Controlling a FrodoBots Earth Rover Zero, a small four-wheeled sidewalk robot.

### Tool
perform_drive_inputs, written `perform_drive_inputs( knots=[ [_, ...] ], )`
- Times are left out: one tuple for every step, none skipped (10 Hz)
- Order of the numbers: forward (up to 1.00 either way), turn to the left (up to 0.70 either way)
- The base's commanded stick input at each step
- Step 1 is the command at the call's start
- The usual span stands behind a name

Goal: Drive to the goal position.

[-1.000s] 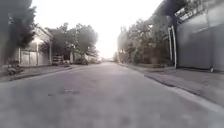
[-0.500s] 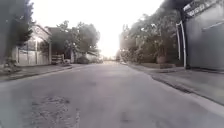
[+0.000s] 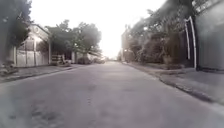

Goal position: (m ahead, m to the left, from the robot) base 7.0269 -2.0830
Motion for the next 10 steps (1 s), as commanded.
perform_drive_inputs(
  knots=[
    [1.00,0.00],
    [1.00,0.00],
    [1.00,0.00],
    [1.00,0.00],
    [1.00,0.00],
    [1.00,0.00],
    [1.00,0.00],
    [1.00,0.00],
    [1.00,0.00],
    [1.00,0.00]
  ],
)
